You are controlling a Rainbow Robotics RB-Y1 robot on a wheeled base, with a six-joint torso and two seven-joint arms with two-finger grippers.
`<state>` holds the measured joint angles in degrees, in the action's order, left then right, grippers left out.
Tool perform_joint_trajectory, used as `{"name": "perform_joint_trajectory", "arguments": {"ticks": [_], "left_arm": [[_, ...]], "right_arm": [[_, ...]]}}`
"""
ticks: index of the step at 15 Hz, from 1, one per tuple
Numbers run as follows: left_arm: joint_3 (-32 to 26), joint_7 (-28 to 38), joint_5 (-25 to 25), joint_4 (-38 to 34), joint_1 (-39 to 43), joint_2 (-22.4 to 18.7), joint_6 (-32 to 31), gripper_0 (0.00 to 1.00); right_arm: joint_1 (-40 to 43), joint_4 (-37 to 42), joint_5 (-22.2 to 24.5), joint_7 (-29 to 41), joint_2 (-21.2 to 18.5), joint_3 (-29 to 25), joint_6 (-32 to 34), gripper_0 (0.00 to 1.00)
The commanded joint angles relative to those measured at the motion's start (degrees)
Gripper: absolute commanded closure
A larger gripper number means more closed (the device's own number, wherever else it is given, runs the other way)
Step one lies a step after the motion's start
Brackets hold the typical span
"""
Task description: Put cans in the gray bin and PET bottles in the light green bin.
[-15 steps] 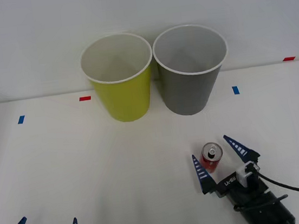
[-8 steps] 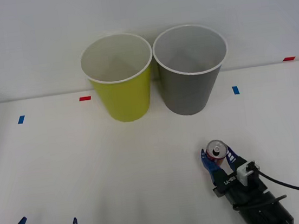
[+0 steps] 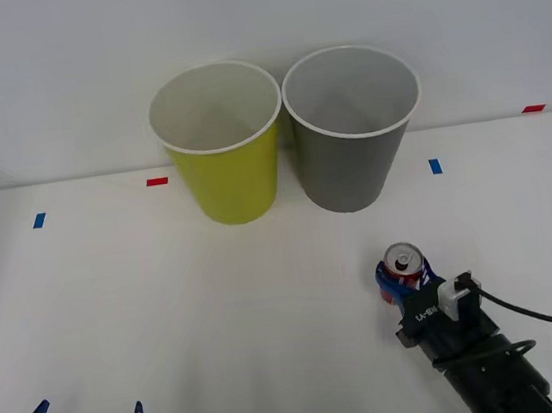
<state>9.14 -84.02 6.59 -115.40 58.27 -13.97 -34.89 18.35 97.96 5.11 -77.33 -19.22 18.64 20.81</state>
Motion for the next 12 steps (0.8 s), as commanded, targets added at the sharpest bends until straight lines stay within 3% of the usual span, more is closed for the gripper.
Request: {"name": "perform_joint_trajectory", "arguments": {"ticks": [1, 6, 12], "left_arm": [[0.0, 0.0, 0.0, 0.0, 0.0, 0.0, 0.0, 0.00], [0.0, 0.0, 0.0, 0.0, 0.0, 0.0, 0.0, 0.00], [0.0, 0.0, 0.0, 0.0, 0.0, 0.0, 0.0, 0.00]], "right_arm": [[2.3, 13.3, -5.2, 0.3, -4.5, -0.2, -14.5, 1.00], [1.8, 27.6, -7.7, 1.3, -7.8, -2.6, -34.0, 1.00], [-2.4, 41.9, -9.2, 3.2, -6.4, -5.1, -57.3, 1.00]]}}
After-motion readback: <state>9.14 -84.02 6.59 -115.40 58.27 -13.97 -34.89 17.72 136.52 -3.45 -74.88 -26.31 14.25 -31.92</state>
